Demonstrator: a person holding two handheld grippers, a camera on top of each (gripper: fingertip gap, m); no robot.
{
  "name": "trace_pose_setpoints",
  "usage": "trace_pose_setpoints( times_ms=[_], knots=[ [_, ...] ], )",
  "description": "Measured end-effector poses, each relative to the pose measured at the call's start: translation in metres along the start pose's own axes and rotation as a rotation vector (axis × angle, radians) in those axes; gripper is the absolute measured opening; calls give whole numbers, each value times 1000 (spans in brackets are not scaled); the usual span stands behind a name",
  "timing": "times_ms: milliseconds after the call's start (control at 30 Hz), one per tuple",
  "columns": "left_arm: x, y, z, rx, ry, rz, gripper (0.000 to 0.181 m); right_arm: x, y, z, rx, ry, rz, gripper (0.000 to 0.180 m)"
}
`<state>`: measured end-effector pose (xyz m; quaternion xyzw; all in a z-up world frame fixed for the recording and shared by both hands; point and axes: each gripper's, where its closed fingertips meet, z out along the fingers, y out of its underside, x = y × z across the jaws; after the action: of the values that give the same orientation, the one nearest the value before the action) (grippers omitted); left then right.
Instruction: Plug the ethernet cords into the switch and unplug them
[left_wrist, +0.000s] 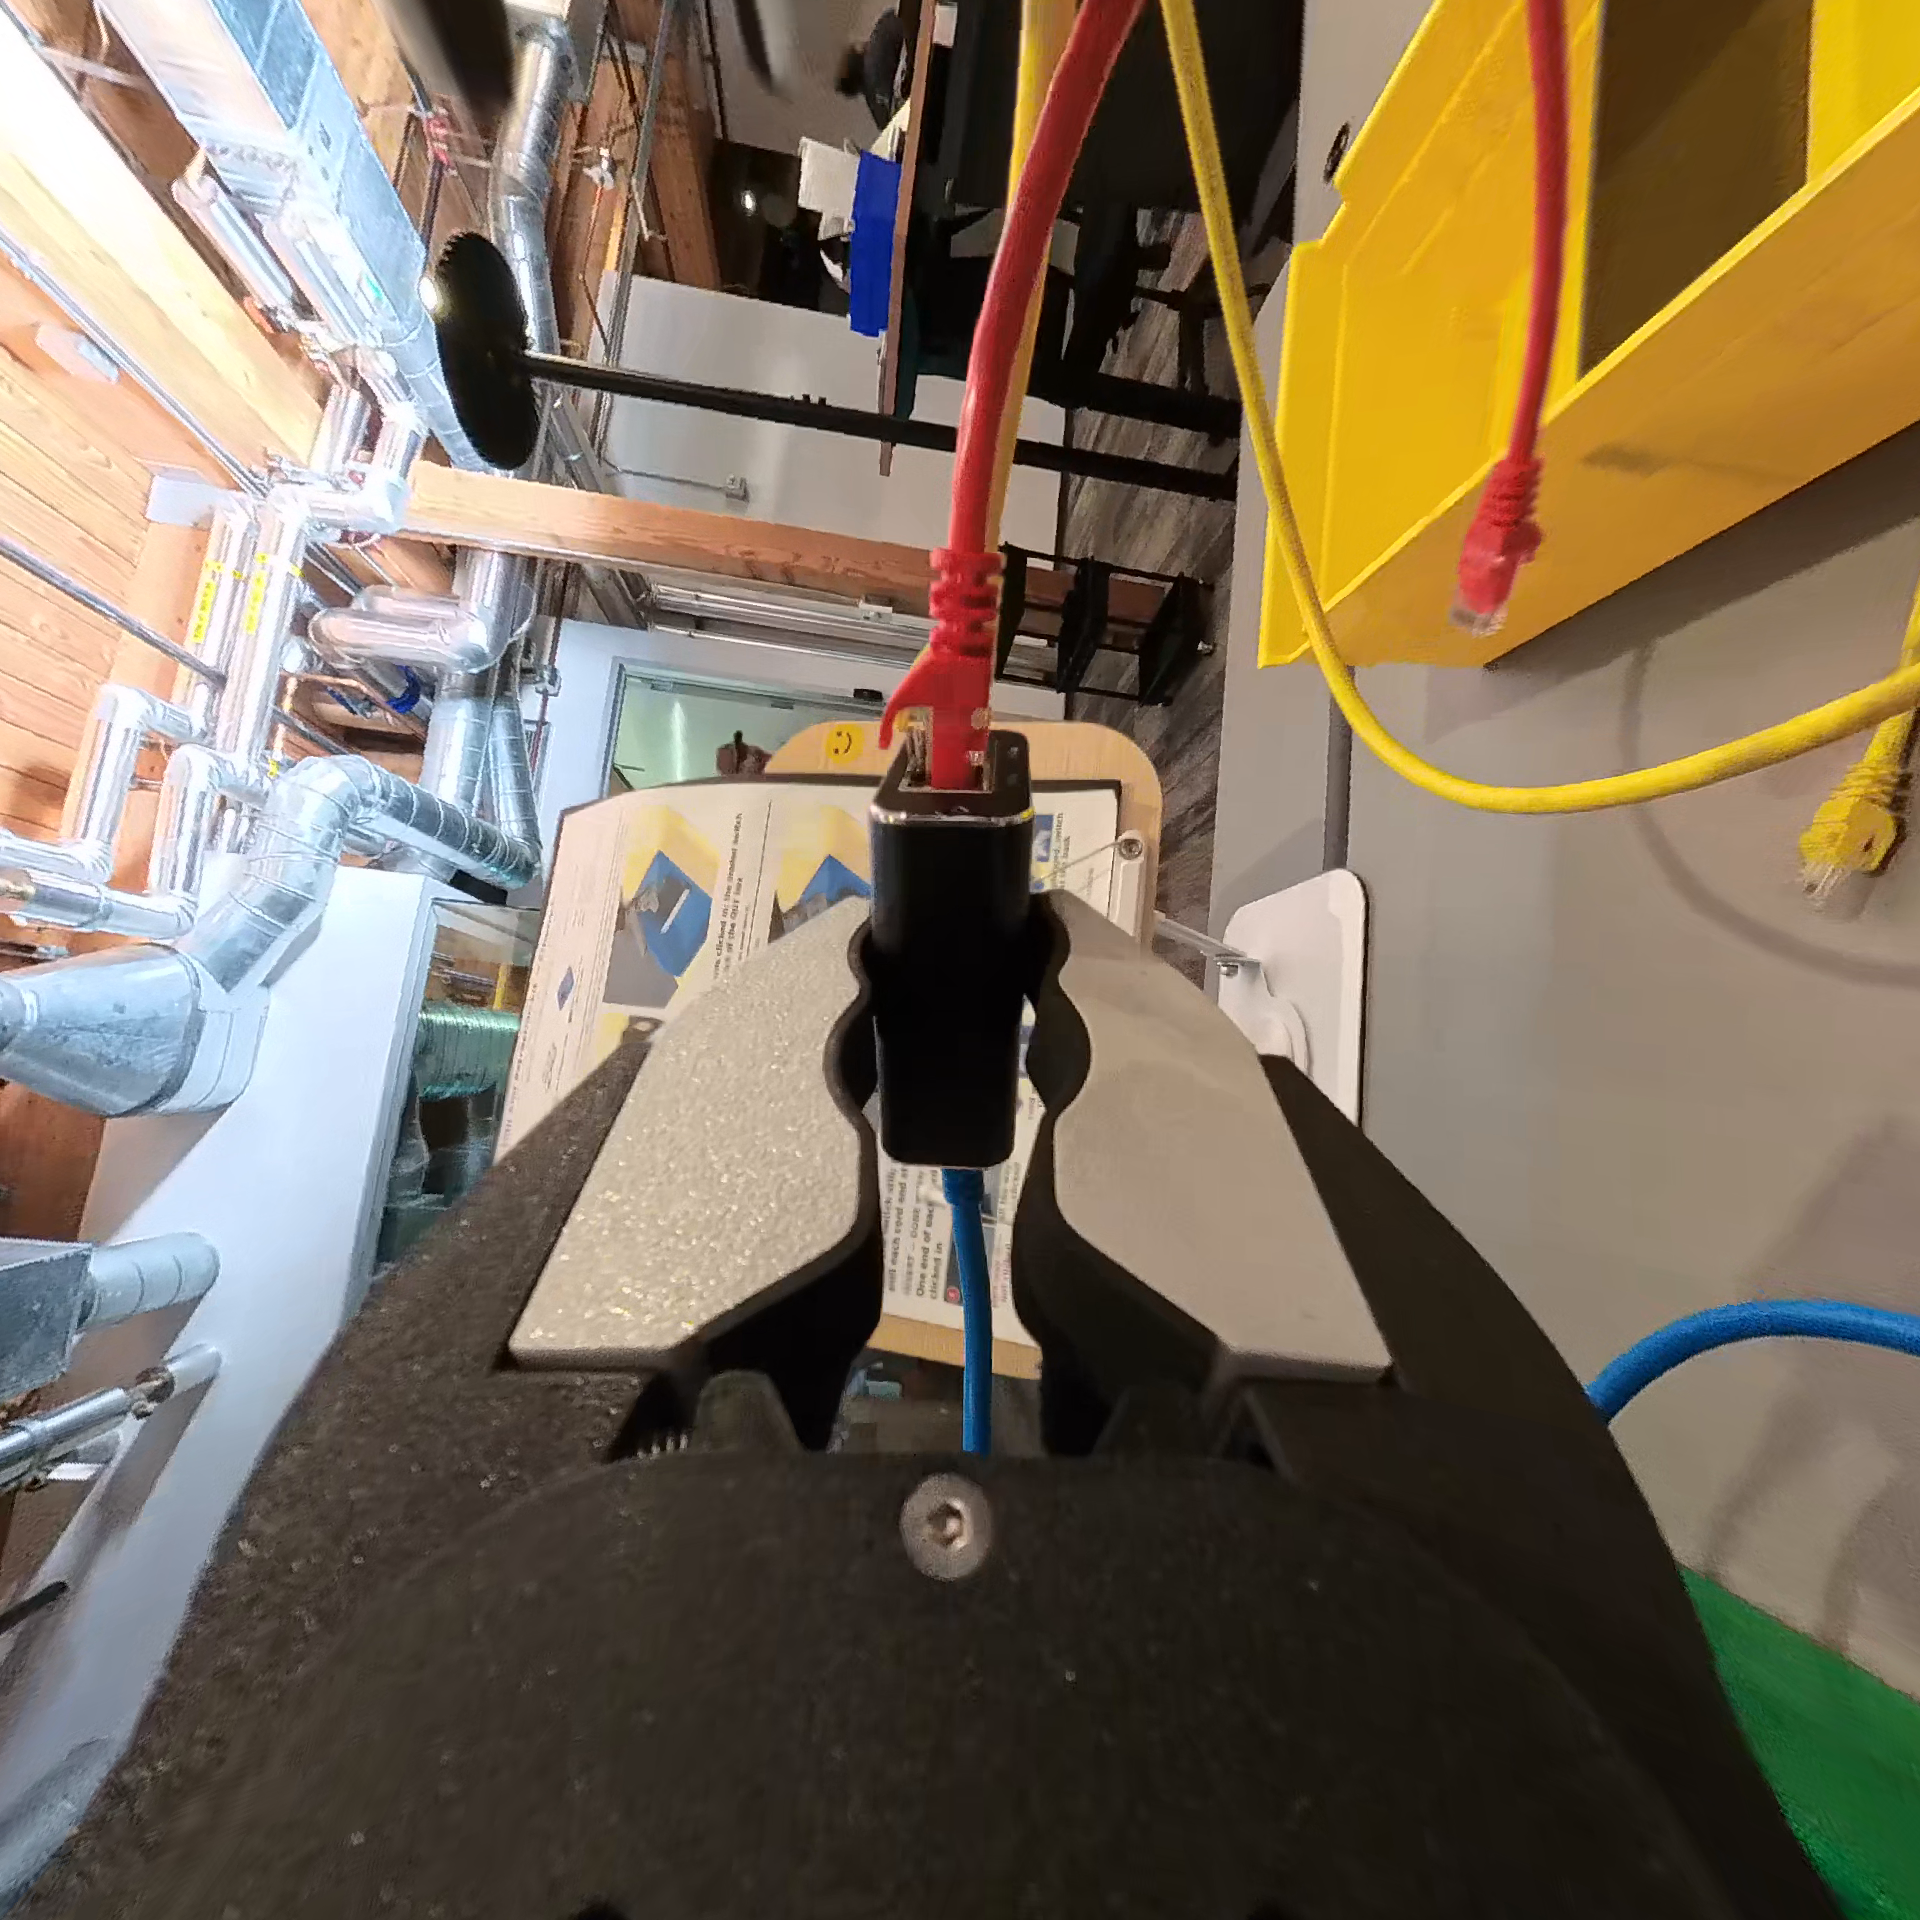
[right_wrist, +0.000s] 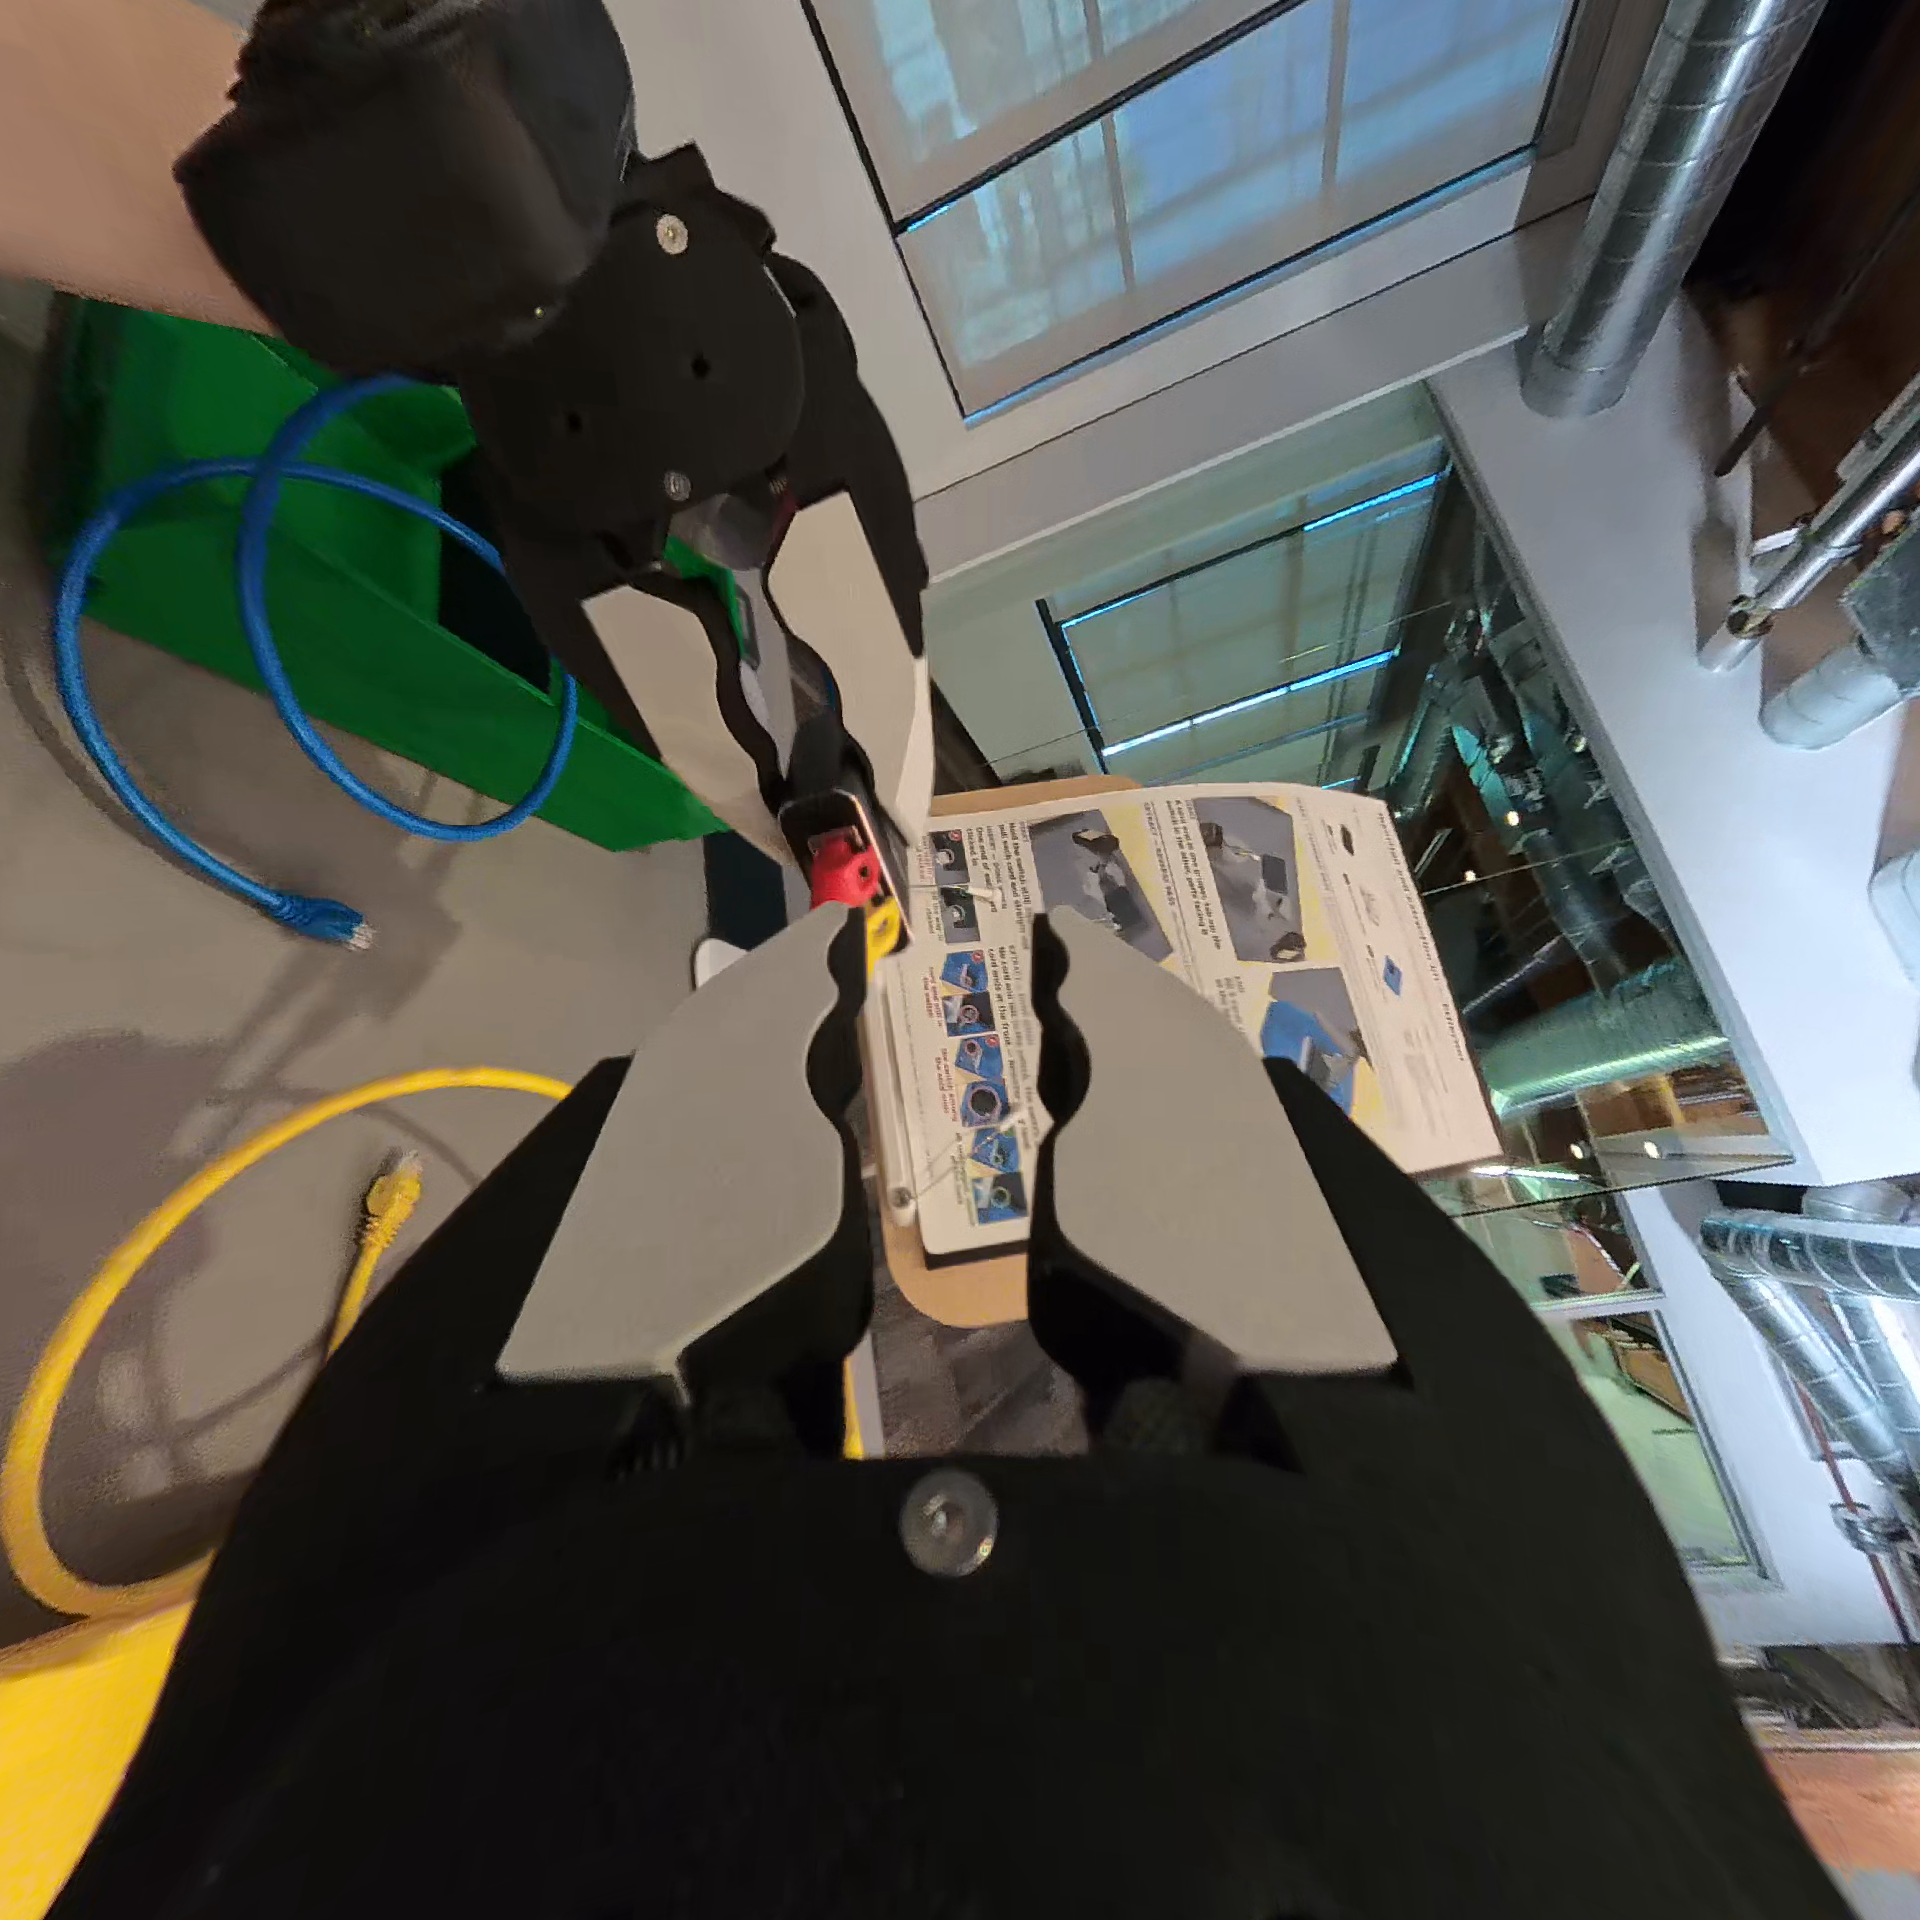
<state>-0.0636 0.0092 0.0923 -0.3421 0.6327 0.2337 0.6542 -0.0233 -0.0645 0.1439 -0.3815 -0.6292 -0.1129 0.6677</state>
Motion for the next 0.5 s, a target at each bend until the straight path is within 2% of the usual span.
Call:
trace_pose_setpoints(
  times_ms=[33, 167, 267, 400, 500],
  knots=[
    [-1, -2, 0, 4, -12, 10, 24, -4, 0, 5, -15, -17, -5, 32],
    [-1, -9, -2, 35, -23, 33, 24, -15, 0, 22, -71, -33, -106, 31],
    [0, -12, -1, 56, -23, 33, 24, -13, -23, 23, -35, -125, -115, 31],
    [-2, -13, -1, 60, -27, 25, 24, 5, -46, 17, -57, -386, -104, 32],
    [-7, -11, -3, 62, -35, -14, 25, 2, -37, 16, -158, -554, -134, 33]
  ],
)
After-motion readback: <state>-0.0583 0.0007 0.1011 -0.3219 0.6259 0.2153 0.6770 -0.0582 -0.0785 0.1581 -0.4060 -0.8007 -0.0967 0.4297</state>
